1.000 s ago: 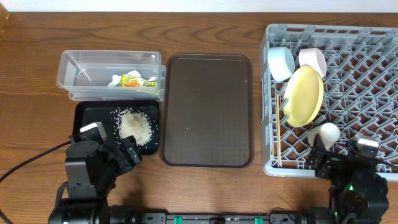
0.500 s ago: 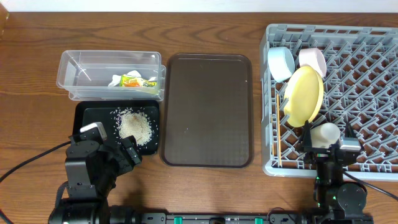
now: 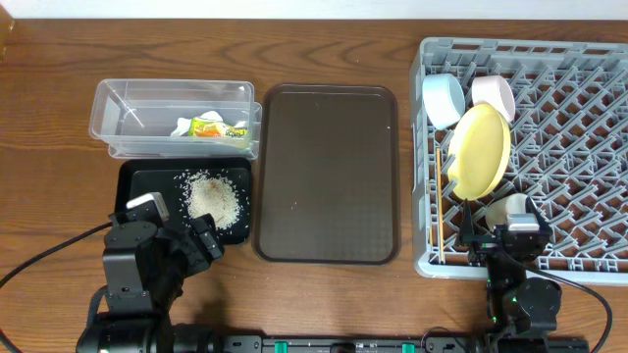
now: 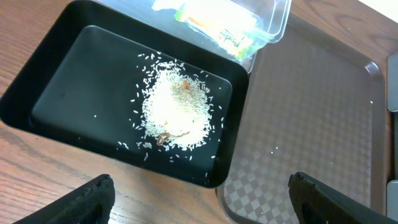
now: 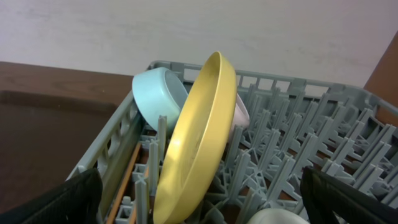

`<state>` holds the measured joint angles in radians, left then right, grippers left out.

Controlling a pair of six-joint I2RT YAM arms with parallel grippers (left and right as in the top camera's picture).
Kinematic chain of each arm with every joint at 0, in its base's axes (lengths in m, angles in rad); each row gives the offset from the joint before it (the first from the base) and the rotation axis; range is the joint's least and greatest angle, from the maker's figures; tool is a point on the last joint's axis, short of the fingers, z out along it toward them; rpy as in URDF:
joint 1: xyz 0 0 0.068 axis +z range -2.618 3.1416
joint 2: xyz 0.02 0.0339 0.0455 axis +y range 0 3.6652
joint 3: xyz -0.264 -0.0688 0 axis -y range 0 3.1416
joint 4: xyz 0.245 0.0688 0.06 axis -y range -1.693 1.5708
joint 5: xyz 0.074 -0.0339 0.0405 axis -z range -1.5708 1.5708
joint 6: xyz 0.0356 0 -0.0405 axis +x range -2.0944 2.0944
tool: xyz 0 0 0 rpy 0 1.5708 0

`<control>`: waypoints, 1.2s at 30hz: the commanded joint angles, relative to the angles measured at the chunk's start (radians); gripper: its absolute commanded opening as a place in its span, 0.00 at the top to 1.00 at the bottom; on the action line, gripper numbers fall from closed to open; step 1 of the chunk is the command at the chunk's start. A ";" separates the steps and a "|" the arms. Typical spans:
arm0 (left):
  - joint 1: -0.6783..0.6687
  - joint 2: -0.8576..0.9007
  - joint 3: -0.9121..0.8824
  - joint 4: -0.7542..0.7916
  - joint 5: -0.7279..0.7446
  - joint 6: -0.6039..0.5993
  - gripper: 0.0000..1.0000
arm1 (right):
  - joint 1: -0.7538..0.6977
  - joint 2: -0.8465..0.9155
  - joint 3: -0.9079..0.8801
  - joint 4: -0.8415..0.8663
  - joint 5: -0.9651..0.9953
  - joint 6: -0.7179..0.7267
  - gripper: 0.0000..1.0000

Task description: Sort waste into correct bins and load items into the dishwasher rack

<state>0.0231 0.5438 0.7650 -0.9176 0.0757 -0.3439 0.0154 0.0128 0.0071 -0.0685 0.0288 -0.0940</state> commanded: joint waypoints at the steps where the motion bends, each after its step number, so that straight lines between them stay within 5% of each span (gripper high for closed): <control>1: -0.001 0.002 -0.005 -0.001 -0.008 -0.013 0.08 | -0.010 -0.007 -0.002 -0.004 -0.008 -0.019 0.01; 36: -0.001 -0.035 -0.014 -0.006 -0.037 0.004 0.08 | -0.010 -0.006 -0.002 -0.004 -0.008 -0.019 0.01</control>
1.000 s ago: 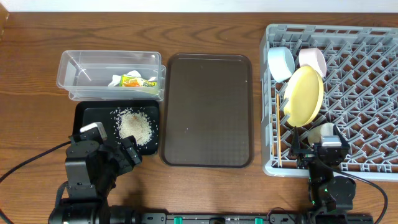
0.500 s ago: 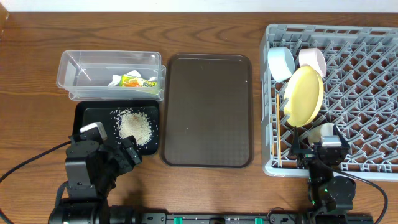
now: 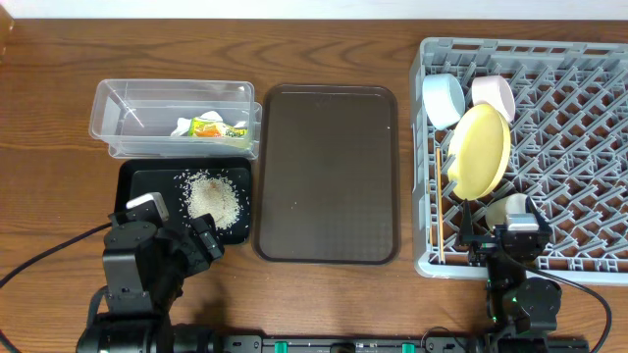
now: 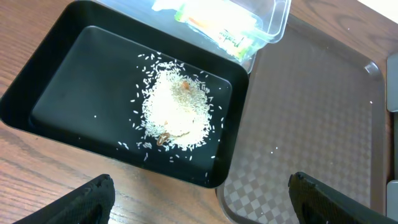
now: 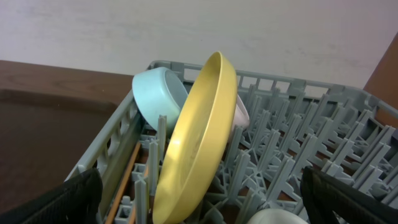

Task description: Sort waste into correct bins and load items into the dishwasher rack

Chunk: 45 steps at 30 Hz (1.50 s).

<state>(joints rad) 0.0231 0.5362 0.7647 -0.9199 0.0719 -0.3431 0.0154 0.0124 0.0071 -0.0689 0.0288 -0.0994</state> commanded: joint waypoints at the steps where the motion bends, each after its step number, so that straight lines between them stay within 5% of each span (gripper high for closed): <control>1: -0.001 -0.045 -0.026 0.012 -0.048 0.017 0.08 | -0.010 -0.006 -0.002 -0.003 -0.008 -0.014 0.01; 6: -0.002 -0.192 -0.192 0.237 -0.050 0.136 0.08 | -0.010 -0.006 -0.002 -0.003 -0.008 -0.014 0.01; 16: -0.001 -0.523 -0.619 0.750 -0.035 0.192 0.08 | -0.010 -0.006 -0.002 -0.003 -0.008 -0.014 0.01; 21: -0.002 -0.534 -0.731 0.932 0.050 0.352 0.08 | -0.010 -0.006 -0.002 -0.003 -0.008 -0.014 0.01; 45: -0.001 -0.532 -0.761 0.861 0.044 0.343 0.08 | -0.010 -0.006 -0.002 -0.003 -0.008 -0.014 0.01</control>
